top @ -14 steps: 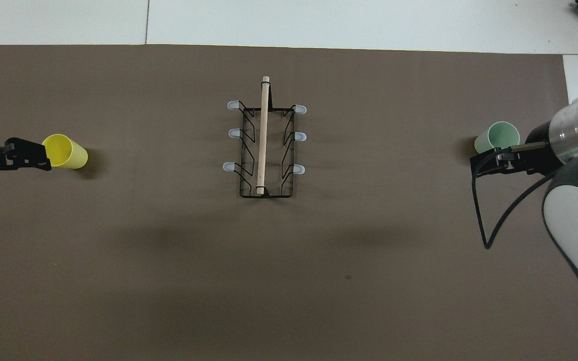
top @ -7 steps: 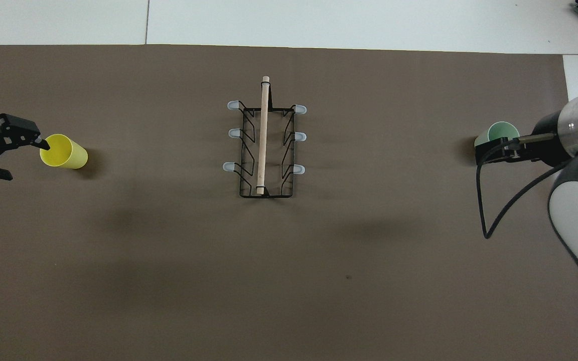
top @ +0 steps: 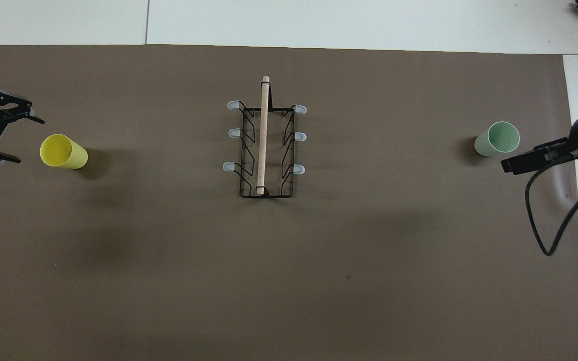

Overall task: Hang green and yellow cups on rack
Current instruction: 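Close the left gripper on the yellow cup rim and lift it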

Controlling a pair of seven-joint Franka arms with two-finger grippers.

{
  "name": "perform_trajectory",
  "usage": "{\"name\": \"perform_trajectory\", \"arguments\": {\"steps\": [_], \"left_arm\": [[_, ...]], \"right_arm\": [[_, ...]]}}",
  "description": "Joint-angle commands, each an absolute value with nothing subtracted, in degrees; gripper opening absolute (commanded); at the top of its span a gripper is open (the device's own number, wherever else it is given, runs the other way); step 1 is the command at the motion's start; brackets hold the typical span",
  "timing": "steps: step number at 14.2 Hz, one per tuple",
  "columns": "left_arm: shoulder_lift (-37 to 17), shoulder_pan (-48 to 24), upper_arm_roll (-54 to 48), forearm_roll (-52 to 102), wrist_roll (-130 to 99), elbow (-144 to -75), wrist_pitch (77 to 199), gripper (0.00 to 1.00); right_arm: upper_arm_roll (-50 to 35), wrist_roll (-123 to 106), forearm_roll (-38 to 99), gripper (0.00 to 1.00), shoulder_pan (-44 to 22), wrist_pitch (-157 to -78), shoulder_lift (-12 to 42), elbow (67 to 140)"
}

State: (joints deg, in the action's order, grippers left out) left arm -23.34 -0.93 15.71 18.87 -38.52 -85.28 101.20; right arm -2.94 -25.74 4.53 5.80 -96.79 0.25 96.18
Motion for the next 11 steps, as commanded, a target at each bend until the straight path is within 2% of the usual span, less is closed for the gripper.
{"name": "perform_trajectory", "arguments": {"steps": [1,2,5,6,8,11], "left_arm": [[-30.8,1.7,17.4,22.9,-40.7,-78.0,99.2,1.00],[-32.2,2.8,17.4,23.3,-40.7,-77.4,99.9,1.00],[-34.5,4.4,17.4,23.6,-40.7,-77.2,103.9,1.00],[-35.7,5.3,17.3,24.5,-40.8,-77.3,104.2,1.00],[-37.6,7.9,17.4,32.0,-41.0,-79.2,107.3,1.00],[-36.2,8.1,17.4,38.1,-48.5,-84.7,109.2,1.00]], "right_arm": [[-3.9,-32.0,-3.0,1.00,4.4,-98.5,-3.0,102.1],[-3.9,-35.2,-6.8,1.00,3.4,-99.0,-2.8,103.1],[-3.8,-58.5,-11.5,1.00,3.3,-110.4,-3.1,110.0],[-3.9,-64.3,-15.9,1.00,3.3,-112.0,-3.1,111.0],[-4.0,-67.3,-22.1,1.00,2.8,-111.9,-3.0,111.5],[-4.1,-67.4,-30.2,1.00,0.4,-111.5,-2.9,111.9]]}}
